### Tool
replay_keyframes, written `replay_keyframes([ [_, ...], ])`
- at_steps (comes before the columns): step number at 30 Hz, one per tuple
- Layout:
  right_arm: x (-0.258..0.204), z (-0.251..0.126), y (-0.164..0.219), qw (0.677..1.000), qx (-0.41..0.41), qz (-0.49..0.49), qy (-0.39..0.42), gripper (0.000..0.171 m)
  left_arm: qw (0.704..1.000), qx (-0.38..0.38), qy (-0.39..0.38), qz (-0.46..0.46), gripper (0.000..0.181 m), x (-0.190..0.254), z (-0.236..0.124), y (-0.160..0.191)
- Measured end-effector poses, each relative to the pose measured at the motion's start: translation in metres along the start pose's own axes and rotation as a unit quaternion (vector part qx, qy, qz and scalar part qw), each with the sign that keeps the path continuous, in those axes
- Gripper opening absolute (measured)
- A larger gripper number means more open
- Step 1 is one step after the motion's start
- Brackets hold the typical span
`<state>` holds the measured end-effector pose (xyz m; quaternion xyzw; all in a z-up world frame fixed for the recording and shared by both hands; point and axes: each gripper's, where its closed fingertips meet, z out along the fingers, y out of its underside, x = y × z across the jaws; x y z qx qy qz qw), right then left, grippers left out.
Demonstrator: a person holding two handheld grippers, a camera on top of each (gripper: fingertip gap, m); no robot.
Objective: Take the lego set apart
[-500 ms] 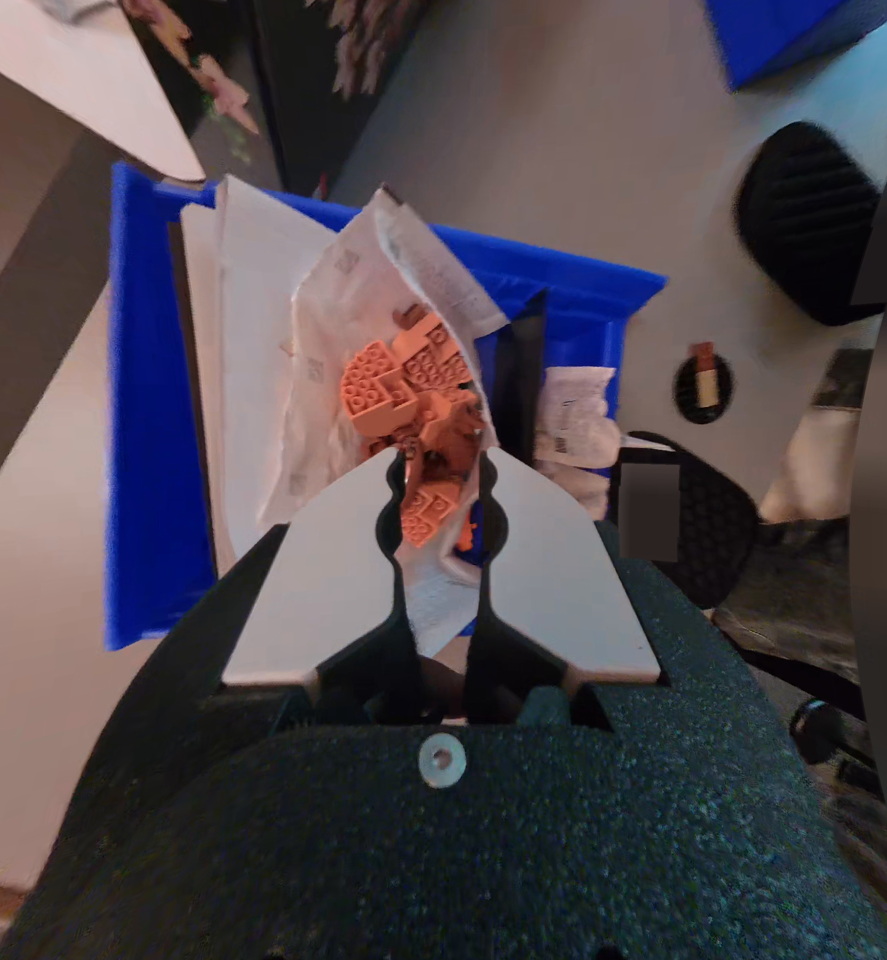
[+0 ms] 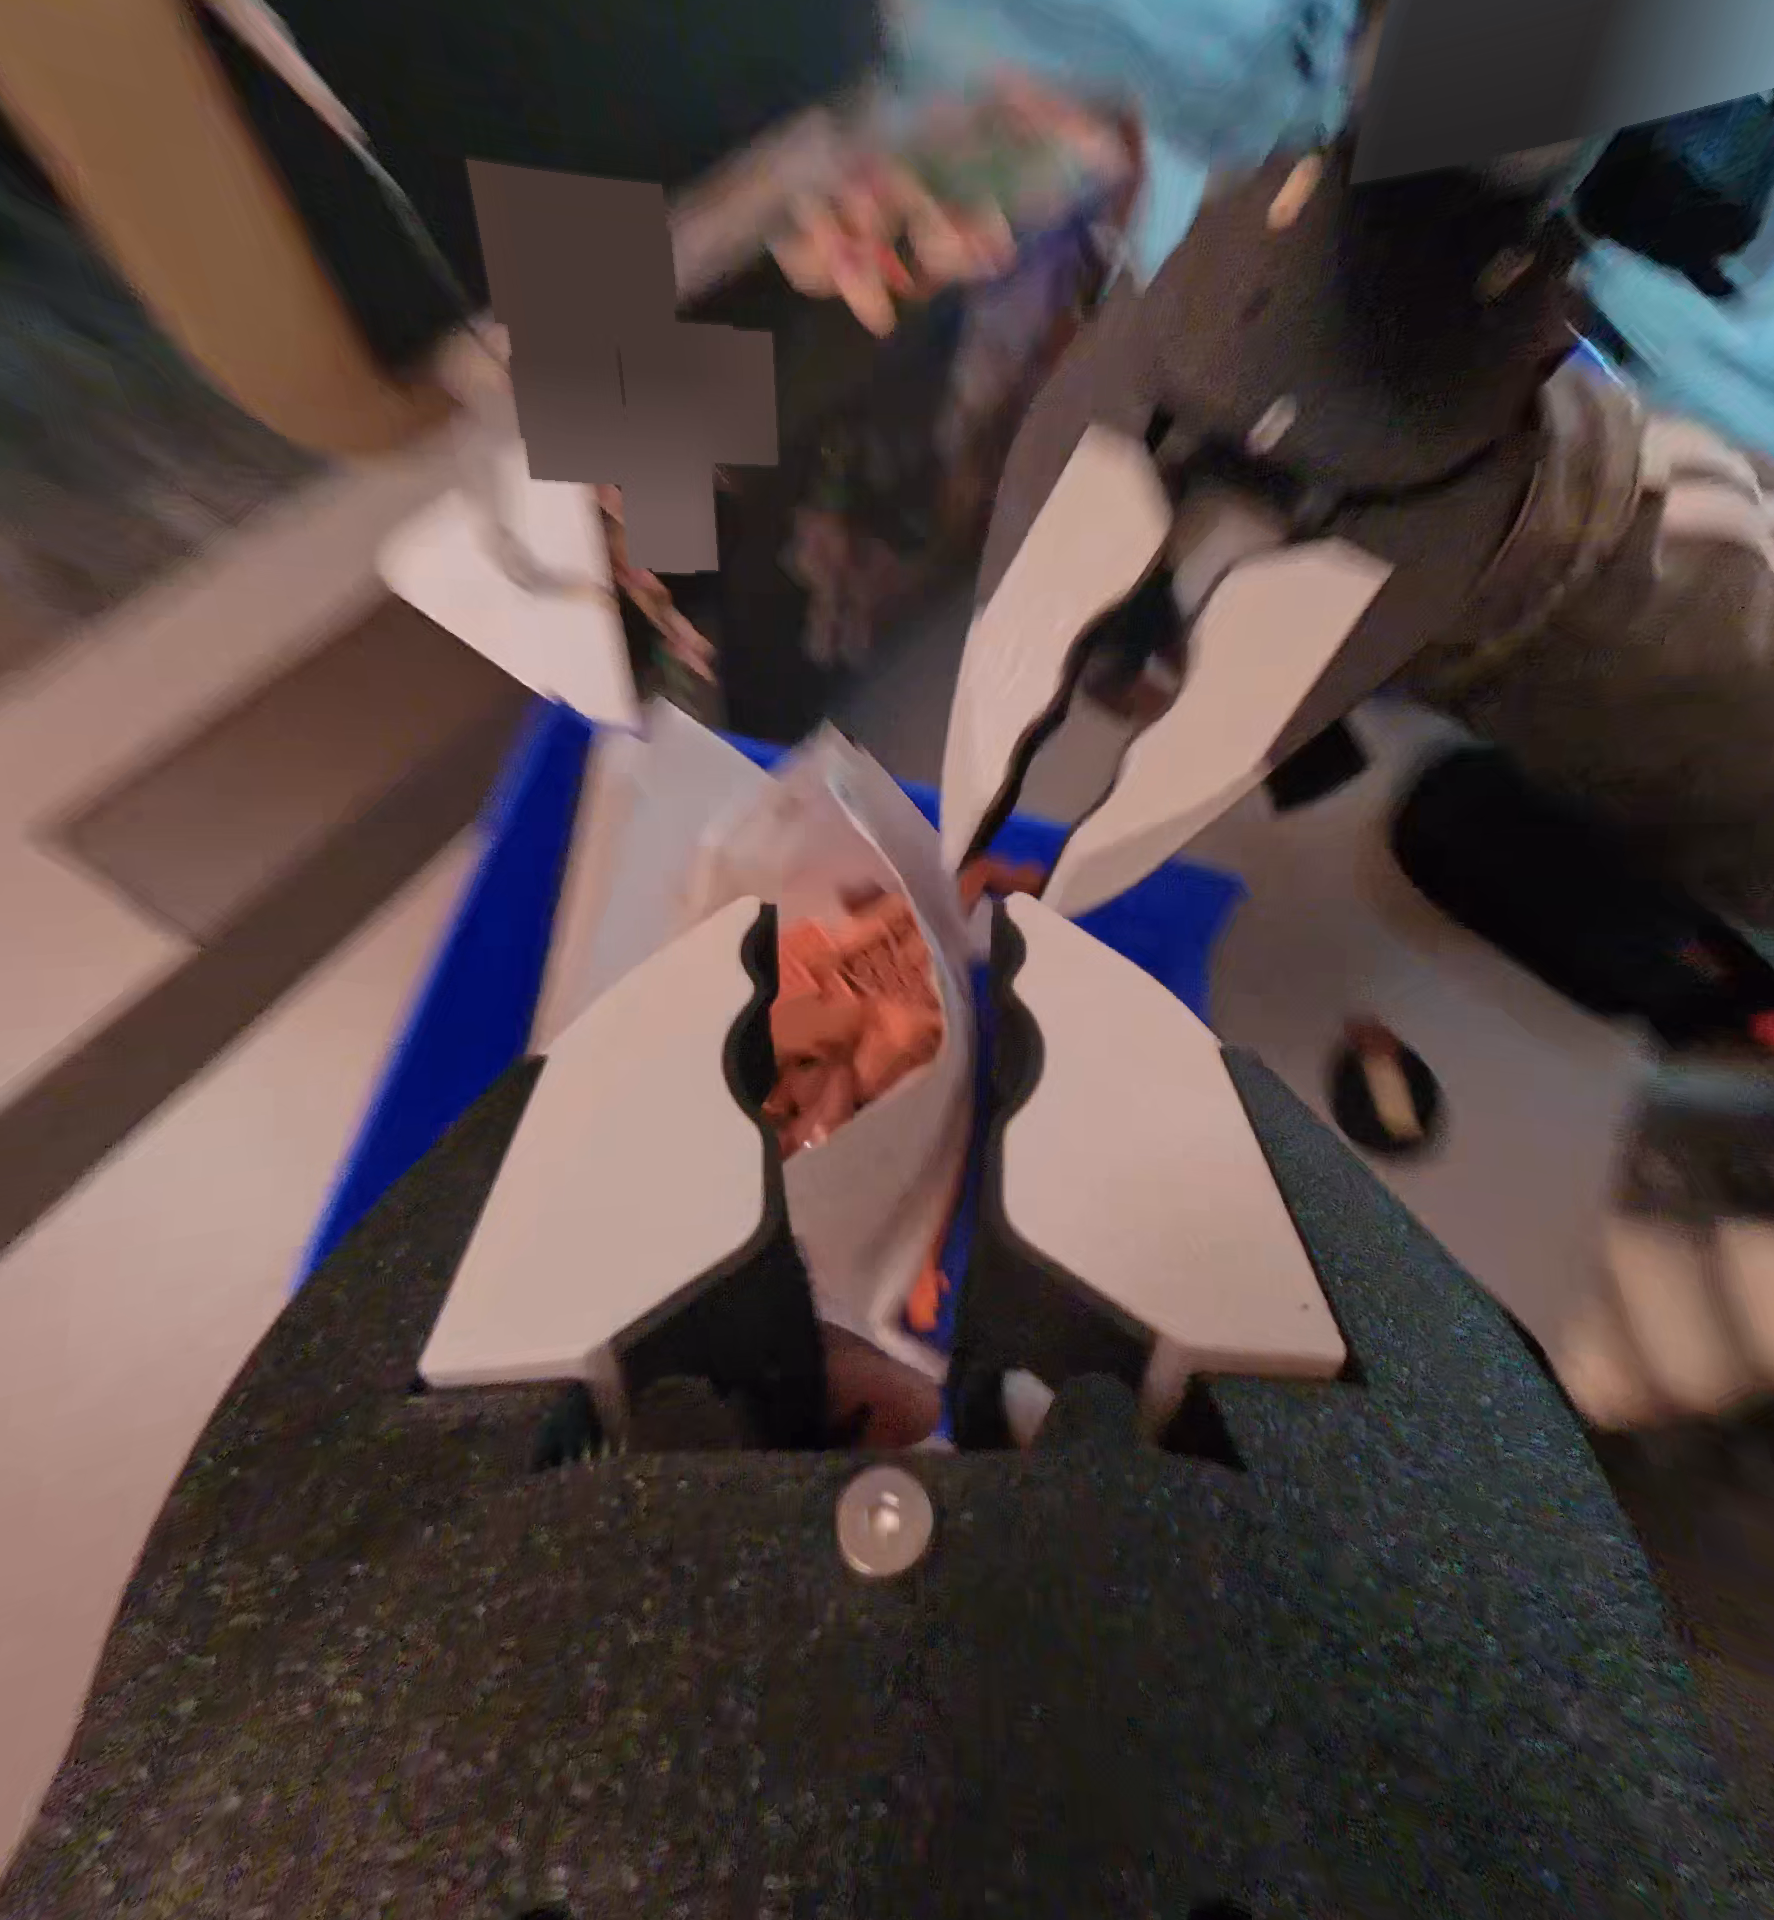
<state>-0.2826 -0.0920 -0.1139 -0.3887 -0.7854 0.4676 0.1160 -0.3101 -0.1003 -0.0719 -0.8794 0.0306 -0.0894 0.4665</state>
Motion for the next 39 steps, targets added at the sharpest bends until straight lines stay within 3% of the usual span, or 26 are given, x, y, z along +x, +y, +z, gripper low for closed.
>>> replay_keyframes([
  [2, 0.016, 0.016, 0.005, 0.998, -0.058, 0.028, -0.010, 0.016, 0.985, 0.121, -0.123, 0.013, 0.038, 0.009, -0.029, -0.013],
  [4, 0.025, 0.029, 0.009, 0.994, -0.099, 0.044, -0.021, 0.016, 0.947, 0.236, -0.211, 0.044, 0.037, 0.043, -0.058, -0.014],
  [7, 0.030, 0.042, 0.020, 0.983, -0.162, 0.075, -0.035, 0.016, 0.899, 0.337, -0.250, 0.124, 0.020, 0.127, -0.067, 0.011],
  [9, 0.029, 0.047, 0.031, 0.974, -0.206, 0.088, -0.040, 0.017, 0.901, 0.314, -0.259, 0.149, 0.021, 0.160, -0.052, 0.034],
  [11, 0.031, 0.048, 0.035, 0.970, -0.225, 0.090, -0.029, 0.029, 0.904, 0.303, -0.264, 0.146, 0.026, 0.172, -0.048, 0.047],
  [17, 0.030, 0.040, 0.018, 0.979, -0.186, 0.086, -0.011, 0.040, 0.917, 0.307, -0.229, 0.108, 0.028, 0.175, -0.053, 0.054],
  [20, 0.016, 0.023, -0.005, 0.994, -0.095, 0.045, -0.003, 0.036, 0.928, 0.278, -0.218, 0.120, 0.026, 0.176, -0.044, 0.061],
  [23, -0.029, -0.011, -0.009, 1.000, -0.003, -0.022, -0.010, 0.041, 0.964, 0.204, -0.117, 0.123, 0.027, 0.199, -0.008, 0.087],
  [25, -0.064, -0.031, 0.020, 0.998, 0.002, -0.062, -0.017, 0.049, 0.977, 0.158, -0.069, 0.123, 0.029, 0.212, 0.018, 0.109],
  [28, -0.128, -0.050, 0.093, 0.989, -0.028, -0.124, -0.076, 0.060, 0.988, 0.084, -0.032, 0.129, 0.032, 0.228, 0.057, 0.147],
  [31, -0.172, -0.058, 0.181, 0.975, -0.086, -0.164, -0.120, 0.055, 0.989, 0.025, 0.001, 0.145, 0.032, 0.248, 0.090, 0.177],
  [34, -0.183, -0.056, 0.247, 0.969, -0.135, -0.168, -0.119, 0.051, 0.987, -0.017, 0.011, 0.161, 0.024, 0.261, 0.116, 0.192],
  [39, -0.167, -0.044, 0.283, 0.963, -0.161, -0.199, -0.088, 0.042, 0.983, -0.072, 0.023, 0.167, 0.015, 0.266, 0.142, 0.202],
])
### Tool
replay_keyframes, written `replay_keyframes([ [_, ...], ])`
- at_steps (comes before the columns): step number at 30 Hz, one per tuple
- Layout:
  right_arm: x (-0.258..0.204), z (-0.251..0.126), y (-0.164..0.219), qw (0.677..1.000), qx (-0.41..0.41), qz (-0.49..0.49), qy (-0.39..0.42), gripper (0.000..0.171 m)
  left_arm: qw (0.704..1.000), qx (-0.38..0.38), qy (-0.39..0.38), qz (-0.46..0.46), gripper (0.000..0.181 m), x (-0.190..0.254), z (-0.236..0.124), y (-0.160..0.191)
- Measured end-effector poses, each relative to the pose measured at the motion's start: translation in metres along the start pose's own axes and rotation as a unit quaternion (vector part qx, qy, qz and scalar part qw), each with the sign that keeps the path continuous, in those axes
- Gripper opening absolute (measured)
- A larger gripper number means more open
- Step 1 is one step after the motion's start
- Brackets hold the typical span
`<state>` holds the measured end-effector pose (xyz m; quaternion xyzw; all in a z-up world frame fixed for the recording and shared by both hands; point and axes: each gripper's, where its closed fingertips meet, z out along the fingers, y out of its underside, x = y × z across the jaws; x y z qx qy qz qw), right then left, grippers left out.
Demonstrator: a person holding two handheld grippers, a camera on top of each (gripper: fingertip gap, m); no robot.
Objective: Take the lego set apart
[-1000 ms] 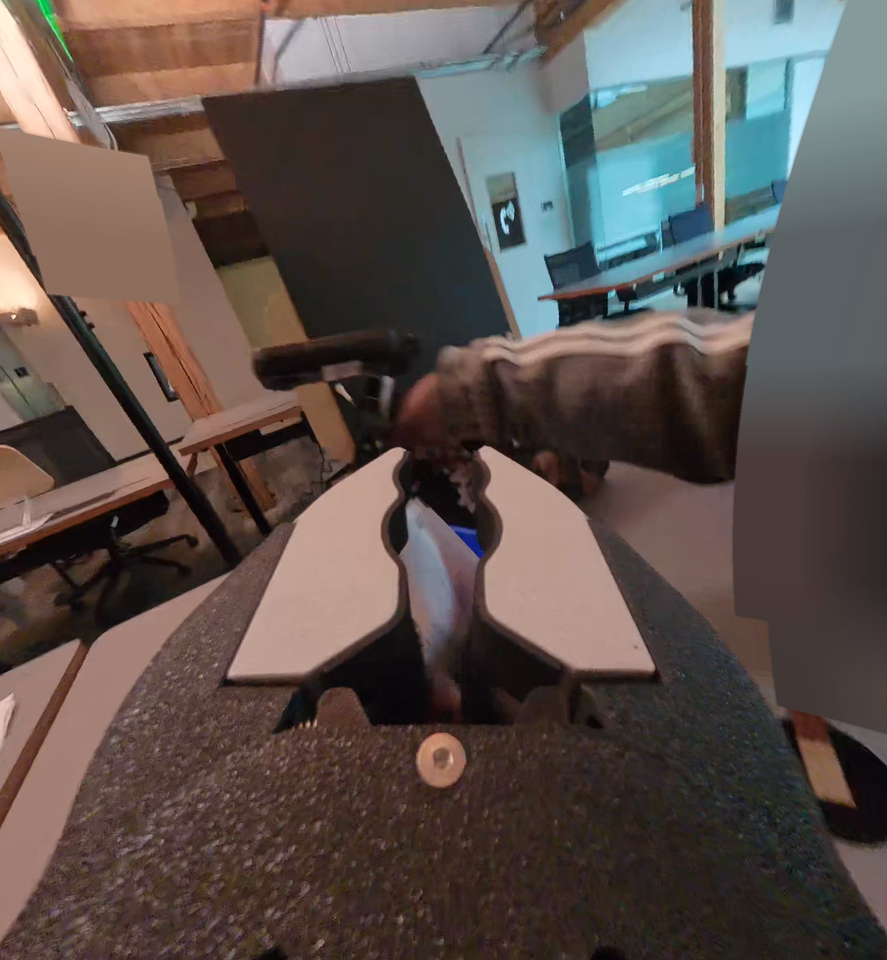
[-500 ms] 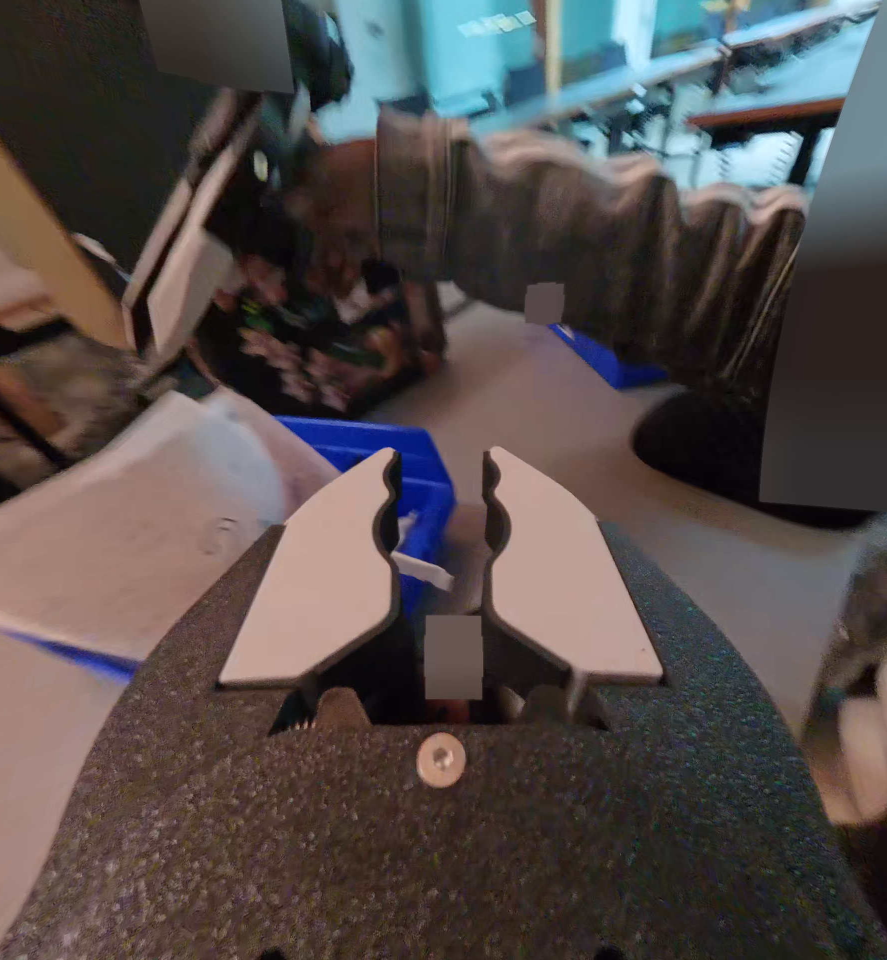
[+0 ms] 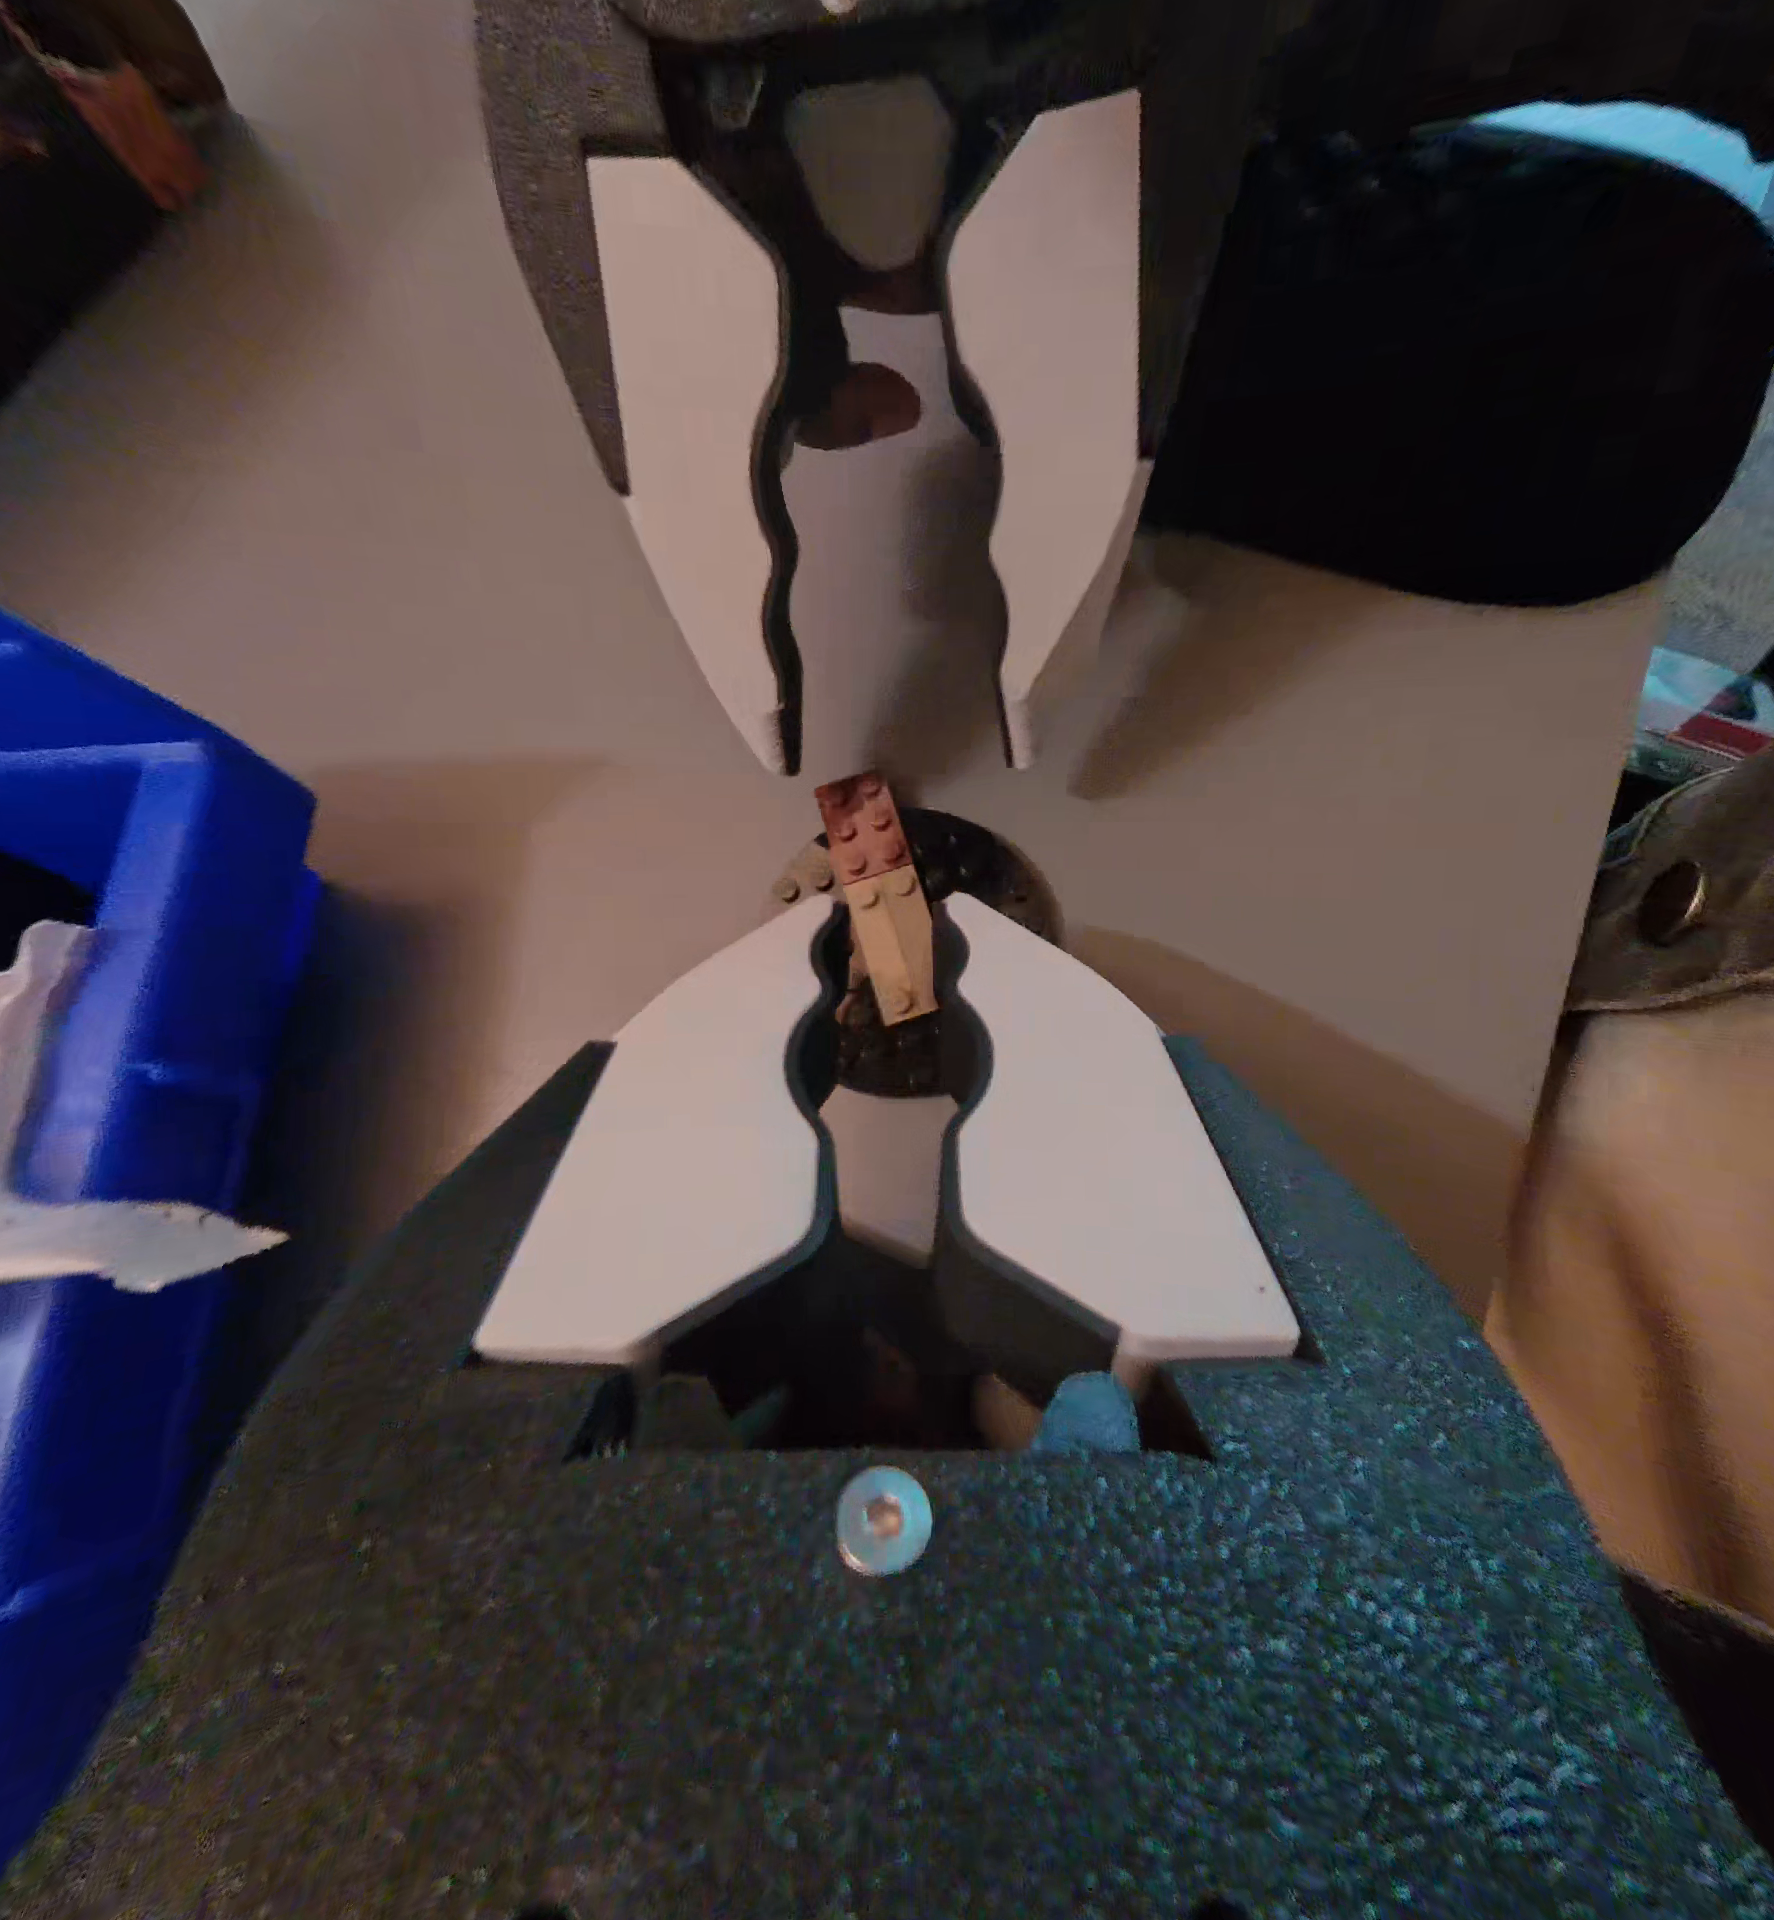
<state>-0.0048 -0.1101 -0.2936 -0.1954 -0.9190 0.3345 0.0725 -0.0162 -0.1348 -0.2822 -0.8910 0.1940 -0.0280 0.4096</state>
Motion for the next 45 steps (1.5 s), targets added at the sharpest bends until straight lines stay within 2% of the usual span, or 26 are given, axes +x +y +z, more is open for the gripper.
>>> replay_keyframes([
  [4, 0.009, 0.009, 0.006, 0.999, -0.025, -0.025, 0.004, 0.035, 0.999, -0.046, 0.005, 0.008, 0.012, 0.001, 0.011, 0.013],
  [7, 0.010, 0.014, 0.006, 0.999, -0.030, -0.043, -0.005, 0.017, 0.999, -0.052, 0.006, 0.008, 0.011, 0.001, 0.013, 0.016],
  [11, 0.013, 0.013, 0.006, 0.996, -0.048, -0.068, 0.030, 0.016, 0.998, -0.057, 0.005, -0.010, 0.000, -0.001, 0.014, 0.017],
  [14, 0.011, 0.011, 0.008, 0.987, -0.107, -0.097, 0.075, 0.016, 0.998, -0.061, 0.017, -0.016, 0.000, 0.001, 0.014, 0.017],
  [17, 0.008, 0.008, 0.009, 0.971, -0.172, -0.124, 0.111, 0.016, 0.997, -0.071, 0.023, -0.009, 0.000, 0.003, 0.016, 0.015],
  [21, 0.010, 0.006, 0.008, 0.929, -0.244, -0.212, 0.181, 0.014, 0.997, -0.071, 0.023, -0.020, 0.000, 0.001, 0.018, 0.014],
  [22, 0.010, 0.005, 0.005, 0.914, -0.256, -0.242, 0.202, 0.004, 0.997, -0.069, 0.020, -0.024, 0.000, 0.000, 0.018, 0.014],
  [24, 0.009, 0.002, -0.004, 0.895, -0.249, -0.279, 0.242, 0.000, 0.998, -0.060, 0.020, -0.032, 0.000, -0.001, 0.018, 0.014],
  [28, 0.005, -0.001, -0.008, 0.951, -0.150, -0.167, 0.215, 0.000, 0.998, -0.048, 0.040, -0.021, 0.000, 0.005, 0.016, 0.015],
  [30, 0.003, 0.000, -0.001, 0.982, -0.090, -0.081, 0.147, 0.028, 0.997, -0.047, 0.067, -0.003, 0.000, 0.013, 0.015, 0.016],
  [32, -0.001, 0.001, 0.001, 0.996, -0.053, -0.022, 0.070, 0.041, 0.995, -0.049, 0.084, 0.003, 0.000, 0.018, 0.015, 0.017],
  [36, 0.020, 0.003, 0.010, 0.996, -0.059, -0.034, 0.055, 0.035, 0.996, -0.042, 0.079, 0.002, 0.000, 0.015, 0.013, 0.014],
  [39, 0.020, 0.014, 0.011, 0.997, -0.063, -0.031, 0.013, 0.033, 0.997, -0.031, 0.068, 0.003, 0.000, 0.010, 0.010, 0.009],
  [41, 0.016, 0.018, 0.007, 0.998, -0.055, -0.033, -0.008, 0.016, 0.997, -0.051, 0.052, 0.005, 0.002, 0.004, 0.013, 0.015],
  [43, 0.017, 0.018, 0.008, 0.997, -0.065, -0.034, 0.001, 0.016, 0.998, -0.056, 0.039, 0.002, 0.005, 0.001, 0.015, 0.016],
  [45, 0.019, 0.017, 0.008, 0.992, -0.091, -0.067, 0.049, 0.016, 0.998, -0.057, 0.036, -0.005, 0.002, 0.001, 0.015, 0.016],
])
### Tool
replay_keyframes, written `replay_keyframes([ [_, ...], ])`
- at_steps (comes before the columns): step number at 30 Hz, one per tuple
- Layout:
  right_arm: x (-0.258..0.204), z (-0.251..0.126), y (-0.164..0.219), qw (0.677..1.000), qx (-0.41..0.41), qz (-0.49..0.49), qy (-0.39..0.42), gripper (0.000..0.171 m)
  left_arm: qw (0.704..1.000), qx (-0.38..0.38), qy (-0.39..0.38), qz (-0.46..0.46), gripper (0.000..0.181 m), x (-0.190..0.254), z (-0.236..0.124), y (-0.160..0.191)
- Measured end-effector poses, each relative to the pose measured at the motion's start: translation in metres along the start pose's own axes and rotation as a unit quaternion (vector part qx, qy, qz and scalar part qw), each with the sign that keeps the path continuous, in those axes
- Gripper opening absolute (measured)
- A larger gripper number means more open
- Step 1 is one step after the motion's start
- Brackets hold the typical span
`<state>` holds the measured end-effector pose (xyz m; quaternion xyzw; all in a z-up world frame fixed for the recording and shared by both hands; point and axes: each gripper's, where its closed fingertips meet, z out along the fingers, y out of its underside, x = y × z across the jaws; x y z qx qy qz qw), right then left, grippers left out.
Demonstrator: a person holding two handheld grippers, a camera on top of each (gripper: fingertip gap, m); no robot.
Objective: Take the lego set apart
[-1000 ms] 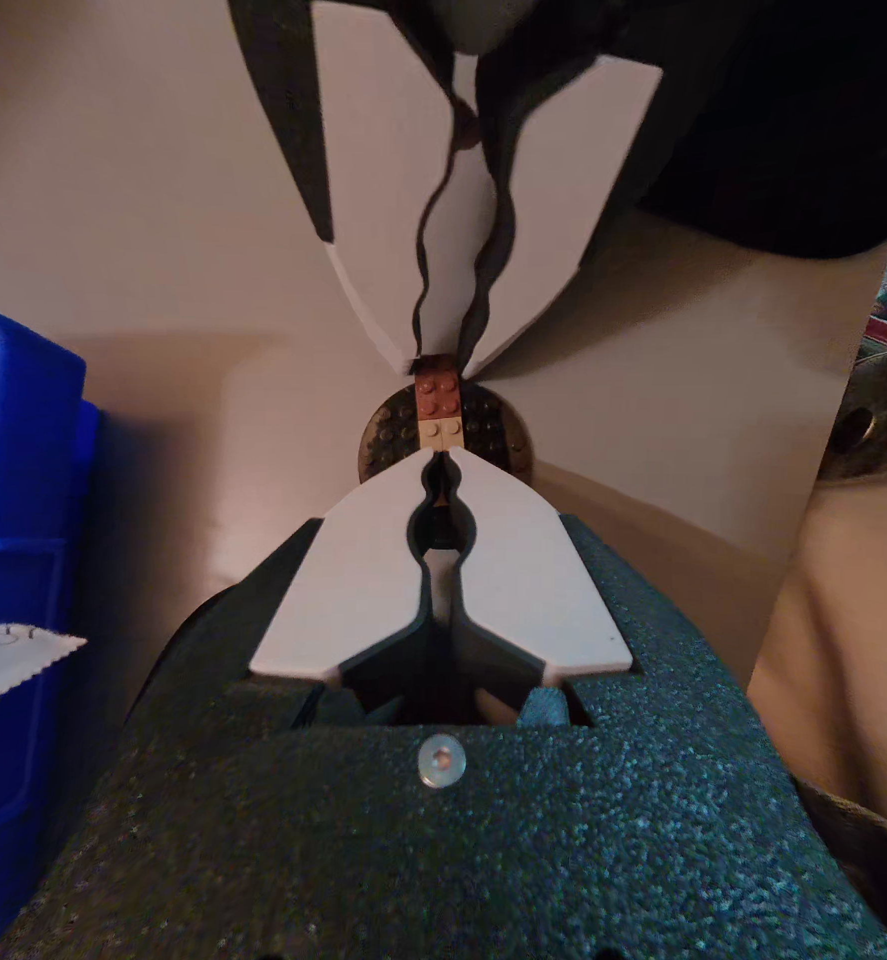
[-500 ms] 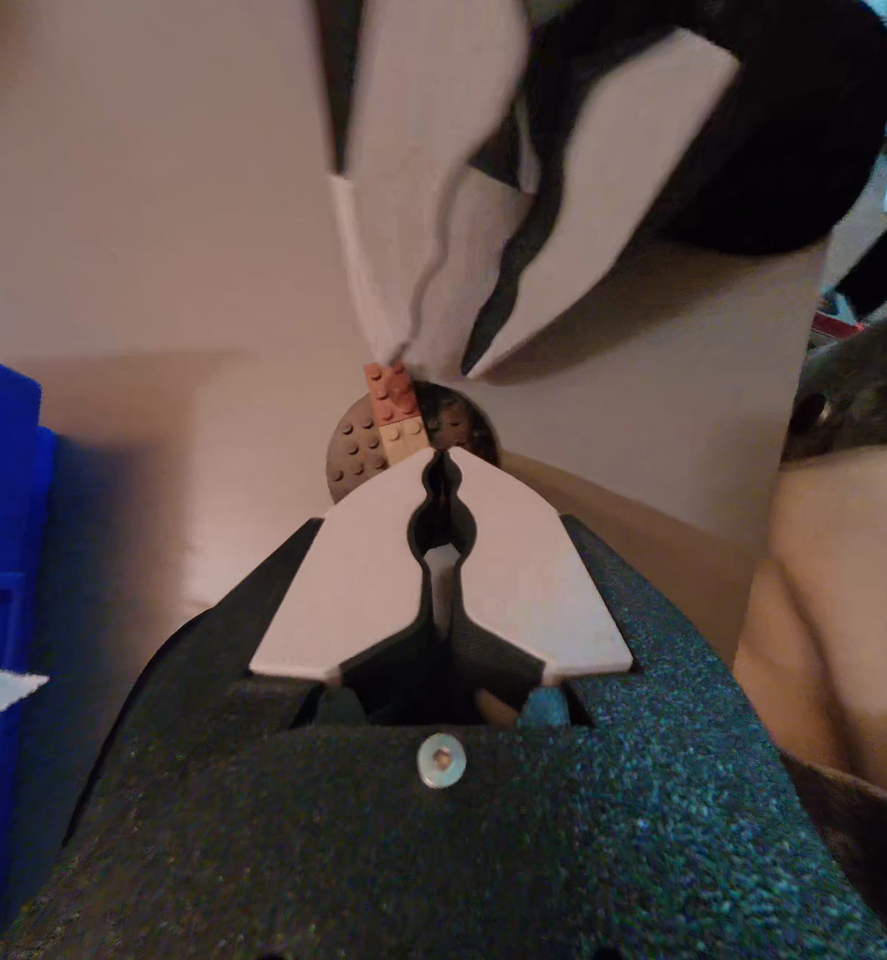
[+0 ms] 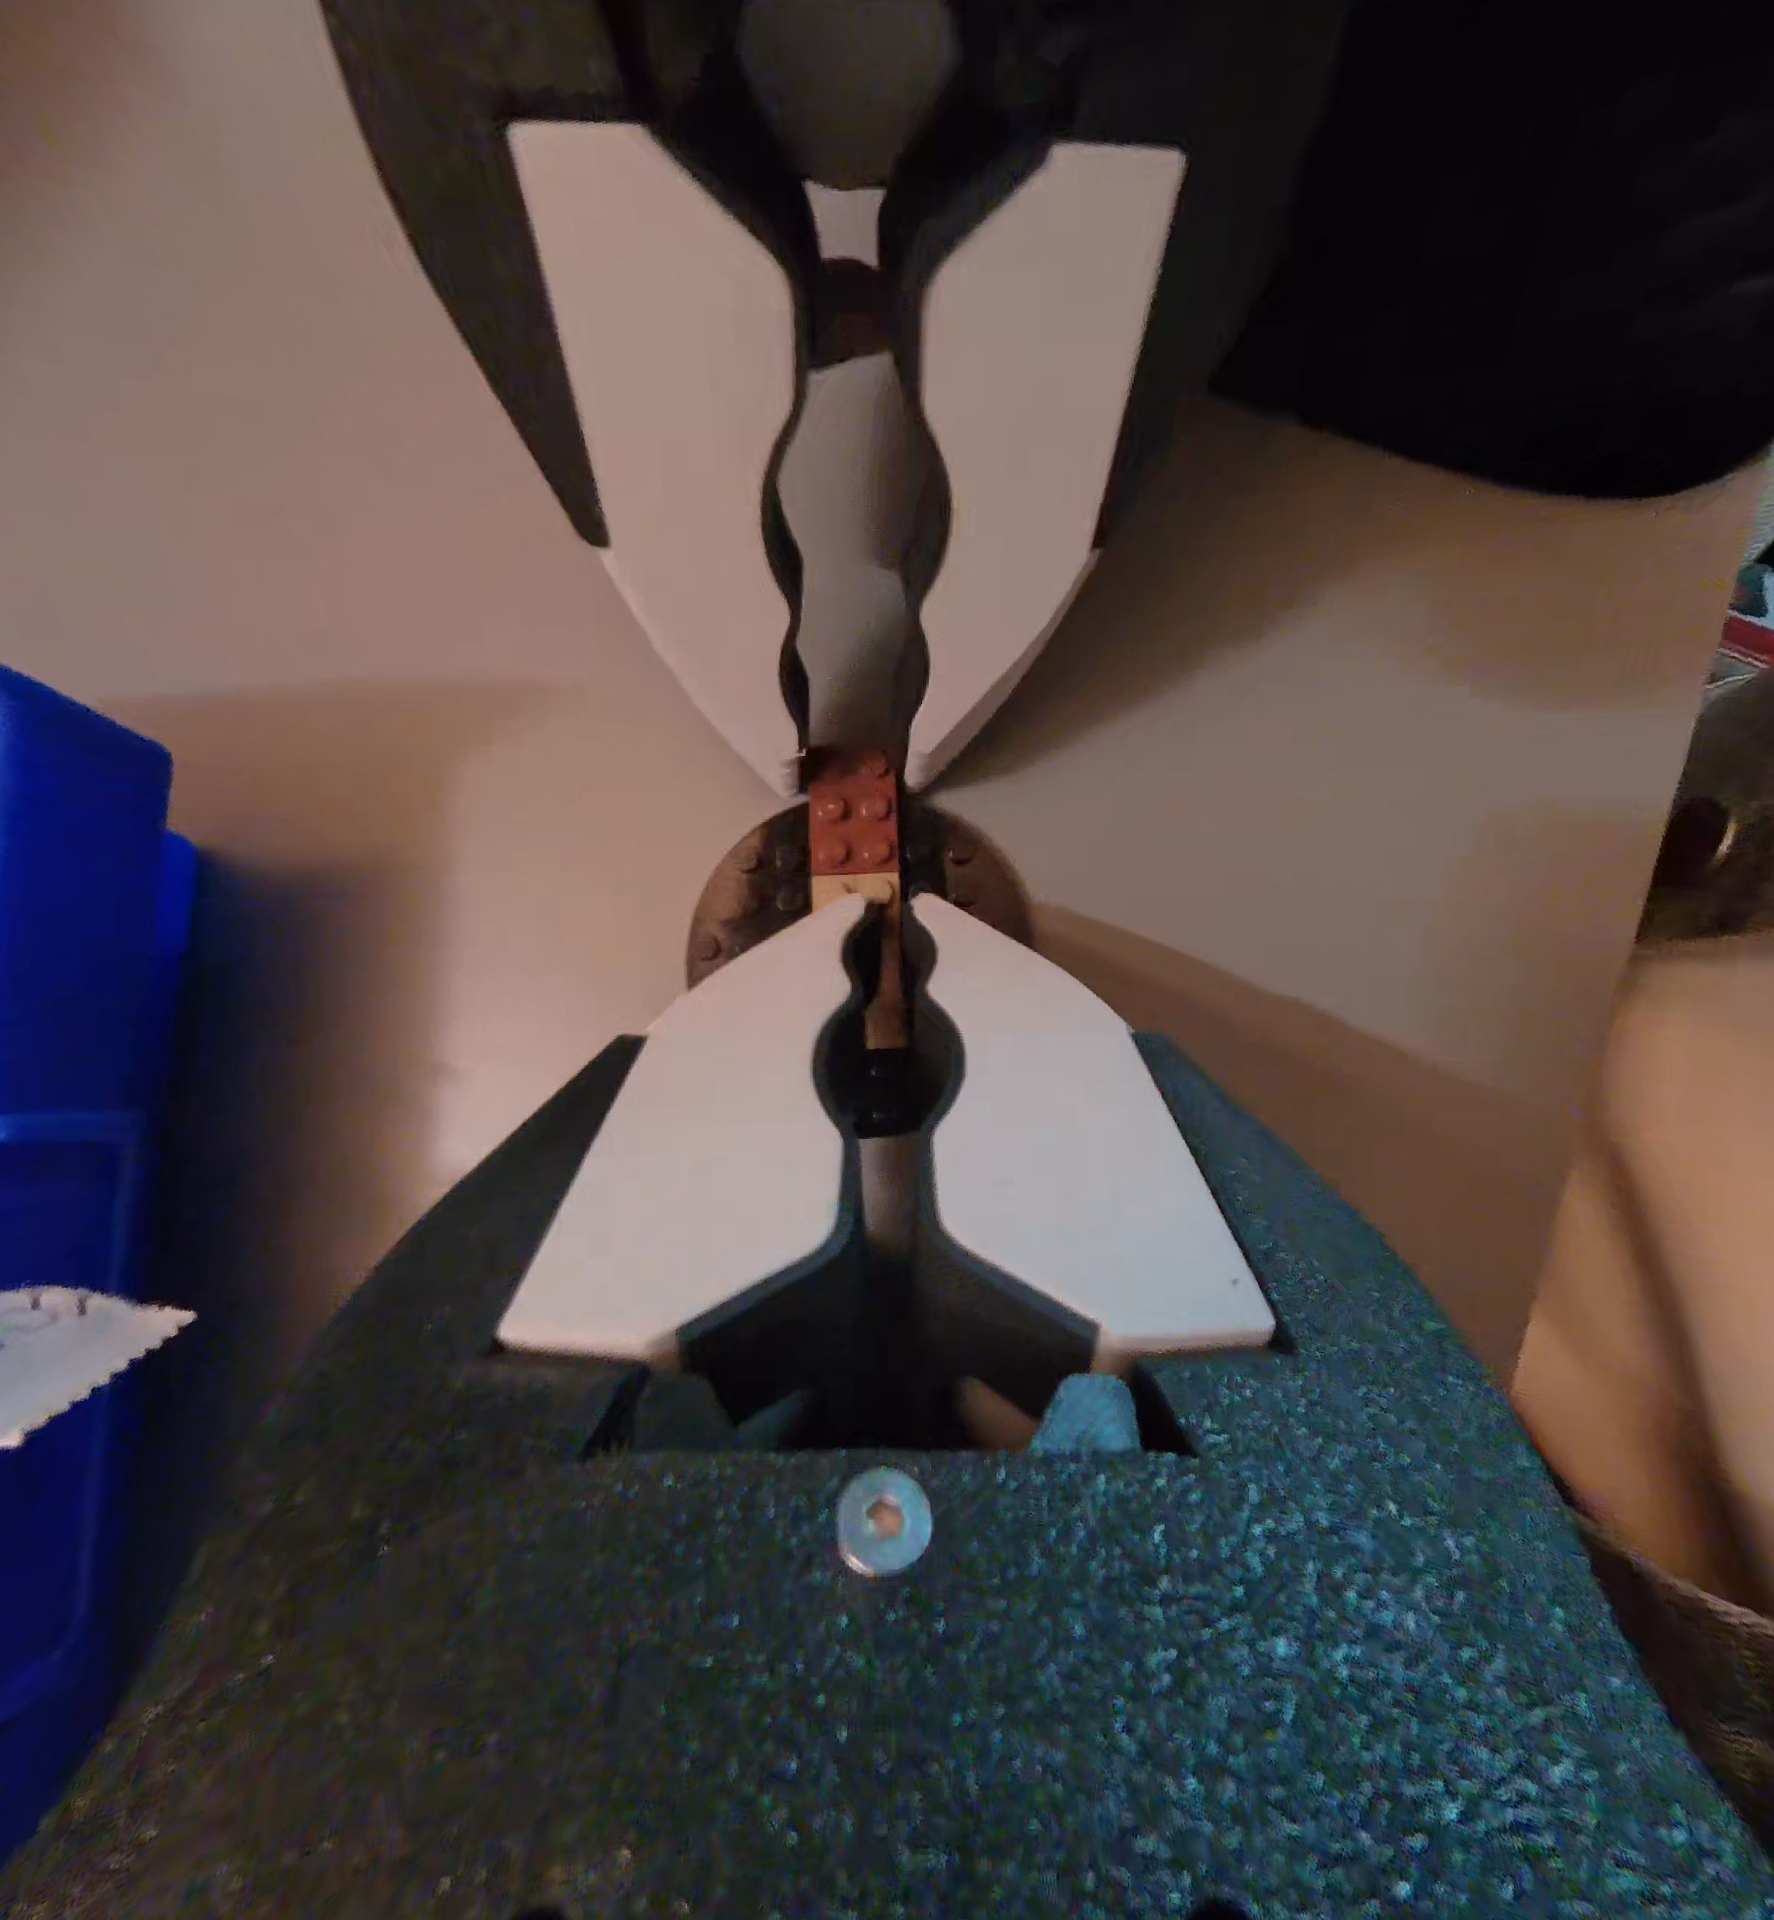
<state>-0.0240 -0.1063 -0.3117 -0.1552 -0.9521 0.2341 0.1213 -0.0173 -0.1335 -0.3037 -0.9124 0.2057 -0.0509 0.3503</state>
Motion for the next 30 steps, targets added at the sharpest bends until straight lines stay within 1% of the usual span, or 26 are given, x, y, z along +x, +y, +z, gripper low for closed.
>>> replay_keyframes([
  [3, 0.001, -0.004, 0.001, 0.988, -0.084, -0.083, 0.095, 0.017, 1.000, 0.010, 0.007, -0.014, 0.000, 0.002, 0.000, -0.002],
  [6, 0.004, -0.007, -0.002, 0.957, -0.141, -0.167, 0.190, 0.017, 0.999, 0.026, 0.021, -0.036, 0.000, 0.002, -0.002, -0.005],
  [8, 0.006, -0.009, -0.005, 0.934, -0.162, -0.208, 0.240, 0.017, 0.998, 0.033, 0.032, -0.049, 0.000, 0.002, -0.004, -0.006],
  [11, 0.007, -0.012, -0.008, 0.917, -0.163, -0.227, 0.286, 0.018, 0.997, 0.040, 0.038, -0.055, 0.000, 0.003, -0.005, -0.008],
  [12, 0.006, -0.012, -0.008, 0.925, -0.148, -0.202, 0.287, 0.018, 0.997, 0.043, 0.037, -0.051, 0.000, 0.003, -0.005, -0.008],
  [13, 0.005, -0.012, -0.007, 0.943, -0.123, -0.151, 0.270, 0.017, 0.998, 0.045, 0.031, -0.038, 0.000, 0.003, -0.004, -0.009],
  [14, 0.004, -0.012, -0.007, 0.959, -0.088, -0.102, 0.248, 0.017, 0.999, 0.048, 0.011, -0.020, 0.000, 0.000, -0.004, -0.009],
  [16, 0.004, -0.015, -0.010, 0.979, -0.012, -0.005, 0.205, 0.016, 0.998, 0.048, -0.045, 0.004, 0.000, -0.011, -0.006, -0.008],
  [17, 0.002, -0.015, -0.011, 0.983, 0.019, 0.036, 0.178, 0.016, 0.998, 0.042, -0.053, 0.006, 0.000, -0.012, -0.005, -0.006],
  [19, -0.002, -0.011, -0.008, 0.986, 0.050, 0.098, 0.128, 0.016, 0.998, 0.026, -0.055, -0.004, 0.000, -0.013, -0.003, -0.002],
  [22, -0.006, -0.004, -0.003, 0.979, 0.092, 0.161, 0.080, 0.015, 0.999, 0.013, -0.031, -0.027, 0.000, -0.013, 0.001, 0.000],
  [25, -0.007, -0.003, -0.004, 0.980, 0.082, 0.164, 0.076, 0.015, 0.999, 0.012, -0.014, -0.028, 0.000, -0.010, 0.002, -0.001],
  [26, -0.008, -0.003, -0.003, 0.984, 0.064, 0.141, 0.085, 0.015, 1.000, 0.012, -0.013, -0.021, 0.000, -0.008, 0.003, -0.002],
  [28, -0.008, -0.003, -0.003, 0.991, -0.024, 0.025, 0.128, 0.016, 1.000, 0.008, -0.008, -0.019, 0.000, -0.004, 0.004, -0.004],
  [29, -0.008, -0.004, -0.003, 0.987, -0.071, -0.027, 0.144, 0.017, 1.000, 0.008, -0.003, -0.024, 0.000, -0.004, 0.004, -0.005],
  [30, -0.009, -0.005, -0.003, 0.981, -0.102, -0.057, 0.153, 0.017, 0.999, 0.012, 0.004, -0.030, 0.000, -0.004, 0.004, -0.004],
])
